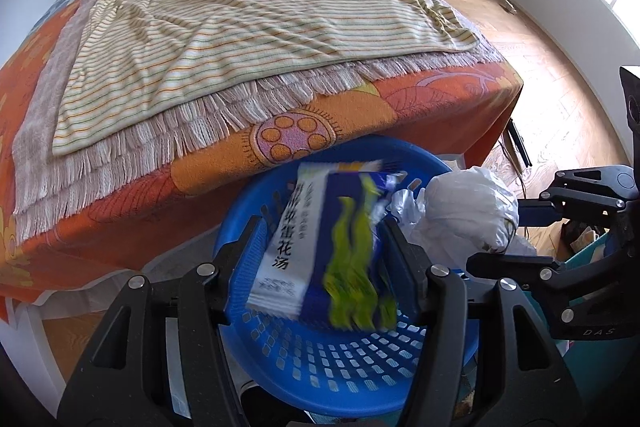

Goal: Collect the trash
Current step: 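Carry the packet and the plastic bag with both tools over the blue wastebasket, then open both tools to drop the packet and bag into the wastebasket, then move both tools back over the trash pile on the towel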

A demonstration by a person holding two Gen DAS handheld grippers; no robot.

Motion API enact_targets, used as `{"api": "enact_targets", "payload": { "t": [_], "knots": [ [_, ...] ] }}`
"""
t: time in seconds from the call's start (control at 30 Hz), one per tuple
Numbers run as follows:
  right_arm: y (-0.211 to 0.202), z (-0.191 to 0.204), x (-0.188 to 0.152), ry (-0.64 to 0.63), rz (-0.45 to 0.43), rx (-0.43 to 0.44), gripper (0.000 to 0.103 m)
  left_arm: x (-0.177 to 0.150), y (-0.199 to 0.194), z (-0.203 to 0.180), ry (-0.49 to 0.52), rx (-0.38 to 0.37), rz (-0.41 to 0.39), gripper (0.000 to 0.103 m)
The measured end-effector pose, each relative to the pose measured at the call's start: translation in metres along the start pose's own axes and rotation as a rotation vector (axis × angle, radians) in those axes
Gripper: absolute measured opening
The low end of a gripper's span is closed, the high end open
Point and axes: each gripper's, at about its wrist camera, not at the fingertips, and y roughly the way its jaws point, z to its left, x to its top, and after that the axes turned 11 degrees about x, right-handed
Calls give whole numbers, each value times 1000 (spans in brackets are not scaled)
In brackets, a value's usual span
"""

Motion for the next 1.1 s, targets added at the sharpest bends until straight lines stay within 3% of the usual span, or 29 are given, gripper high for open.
{"api": "enact_targets", "payload": {
  "t": [0.07, 0.13, 0.17, 0.7, 0.93, 1.0, 1.1],
  "knots": [
    [1, -2, 0, 10, 6, -1, 40, 0, 1, 0, -1, 2, 7, 60],
    [1, -4, 0, 23, 3, 3, 55, 1, 3, 0, -4, 1, 13, 63],
    [1, -5, 0, 30, -1, 6, 56, 1, 3, 0, -6, 0, 15, 65],
    [-1, -12, 9, 59, -20, 13, 57, 17, 4, 7, -39, -1, -5, 65],
    [-6, -20, 30, 51, -51, 10, 57, 42, 4, 15, -57, 11, -41, 65],
    [-10, -25, 39, 48, -67, 4, 58, 52, 5, 19, -67, 20, -51, 72],
    [-17, -36, 56, 44, -104, -21, 62, 69, 7, 24, -71, 39, -70, 73]
  ]
}}
